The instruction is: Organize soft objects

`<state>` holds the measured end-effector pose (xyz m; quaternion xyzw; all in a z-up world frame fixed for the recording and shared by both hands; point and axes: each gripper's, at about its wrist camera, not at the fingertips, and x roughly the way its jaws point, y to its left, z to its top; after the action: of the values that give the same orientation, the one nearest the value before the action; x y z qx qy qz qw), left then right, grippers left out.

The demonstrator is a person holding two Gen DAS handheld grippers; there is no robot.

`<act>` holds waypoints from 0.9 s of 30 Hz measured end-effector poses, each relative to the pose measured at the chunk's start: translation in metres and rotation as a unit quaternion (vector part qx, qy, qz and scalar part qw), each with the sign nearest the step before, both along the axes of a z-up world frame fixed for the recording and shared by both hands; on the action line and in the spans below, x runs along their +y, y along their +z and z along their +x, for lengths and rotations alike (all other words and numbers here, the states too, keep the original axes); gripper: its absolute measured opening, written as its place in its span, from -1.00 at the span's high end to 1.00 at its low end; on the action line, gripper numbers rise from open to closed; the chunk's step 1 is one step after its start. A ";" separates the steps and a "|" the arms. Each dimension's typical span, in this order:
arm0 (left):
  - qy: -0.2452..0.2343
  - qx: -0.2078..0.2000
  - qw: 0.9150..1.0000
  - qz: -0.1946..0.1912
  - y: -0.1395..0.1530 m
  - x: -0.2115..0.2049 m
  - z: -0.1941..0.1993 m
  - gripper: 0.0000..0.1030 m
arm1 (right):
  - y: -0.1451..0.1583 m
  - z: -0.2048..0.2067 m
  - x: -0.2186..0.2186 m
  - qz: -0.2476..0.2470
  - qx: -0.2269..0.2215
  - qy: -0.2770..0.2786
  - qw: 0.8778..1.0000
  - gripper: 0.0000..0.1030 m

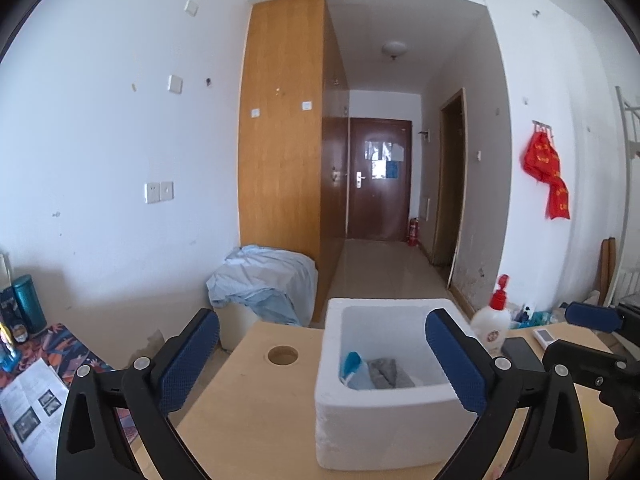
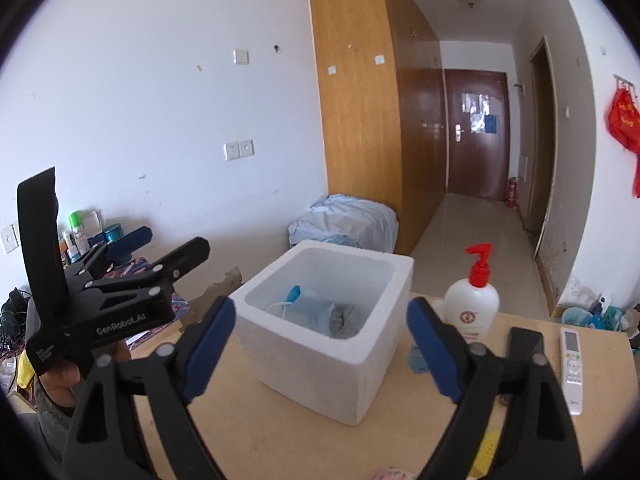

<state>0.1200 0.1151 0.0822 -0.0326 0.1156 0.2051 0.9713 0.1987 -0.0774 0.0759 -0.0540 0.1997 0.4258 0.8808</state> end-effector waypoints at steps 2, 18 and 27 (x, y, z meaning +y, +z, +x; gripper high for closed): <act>-0.005 -0.001 1.000 0.010 0.002 -0.008 -0.007 -0.99 | 0.002 -0.008 -0.006 0.006 -0.008 -0.004 1.000 -0.85; -0.038 -0.022 0.999 0.001 0.003 -0.046 -0.056 -0.99 | -0.003 -0.052 -0.051 0.038 -0.024 -0.021 0.999 -0.90; -0.076 -0.010 0.997 -0.017 -0.004 -0.070 -0.075 -0.99 | -0.013 -0.071 -0.073 0.030 -0.018 -0.040 0.999 -0.90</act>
<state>0.0454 0.0454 0.0778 -0.0427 0.1118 0.1282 0.9845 0.1275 -0.1503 0.0624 -0.0269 0.1725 0.3950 0.9020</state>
